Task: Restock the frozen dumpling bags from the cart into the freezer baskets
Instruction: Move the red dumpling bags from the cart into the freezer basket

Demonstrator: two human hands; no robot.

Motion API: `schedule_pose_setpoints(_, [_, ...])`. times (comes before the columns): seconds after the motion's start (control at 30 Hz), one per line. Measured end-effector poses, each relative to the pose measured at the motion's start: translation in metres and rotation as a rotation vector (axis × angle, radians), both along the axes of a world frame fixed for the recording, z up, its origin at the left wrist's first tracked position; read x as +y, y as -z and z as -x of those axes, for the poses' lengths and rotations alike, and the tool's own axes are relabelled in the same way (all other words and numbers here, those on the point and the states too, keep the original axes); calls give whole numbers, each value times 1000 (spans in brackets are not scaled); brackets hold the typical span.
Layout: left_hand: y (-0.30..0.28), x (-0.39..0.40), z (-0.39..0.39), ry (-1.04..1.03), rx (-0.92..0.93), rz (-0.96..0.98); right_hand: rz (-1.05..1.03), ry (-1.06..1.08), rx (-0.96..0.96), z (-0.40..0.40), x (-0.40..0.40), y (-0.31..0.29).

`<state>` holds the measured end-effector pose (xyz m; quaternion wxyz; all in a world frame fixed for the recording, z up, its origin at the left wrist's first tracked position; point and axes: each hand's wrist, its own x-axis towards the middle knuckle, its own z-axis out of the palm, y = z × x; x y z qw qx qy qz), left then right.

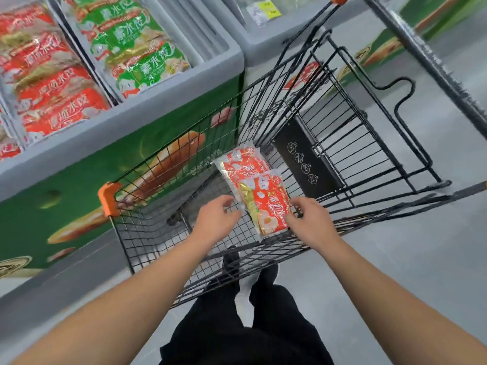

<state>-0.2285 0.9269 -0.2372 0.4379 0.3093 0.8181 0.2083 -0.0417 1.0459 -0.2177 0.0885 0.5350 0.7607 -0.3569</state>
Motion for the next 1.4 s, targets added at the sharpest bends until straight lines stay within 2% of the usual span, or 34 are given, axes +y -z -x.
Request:
schedule_pose_setpoints(0.27, [32,76,-18,-134,-8,75,196,-151,-23,22,80,57])
schedule_pose_setpoints(0.53, [126,146,-27,-210,-25,215,370,-133,-63,32,130,143])
schedule_pose_setpoints(0.8, [241,201,-5,-41,151,236,426,-182,-214,29,143,238])
schedule_pose_setpoints(0.97, [288,204,-5,231,316,231,434,-232,-229,33,145,275])
schedule_pose_setpoints(1.07, [296,195,-6,253,232,216,469,-261,-231,33,139,282])
schedule_pose_setpoints(1.13, [295,176,-4,180,157,195,493,-332,-273,29,132,288])
schedule_pose_setpoints(1.23, [281,122,1,-56,52,261,532,-434,-331,23,120,295])
schedule_pose_setpoints(1.4, [272,12,9,-834,-311,368,577,-518,-396,32,103,301])
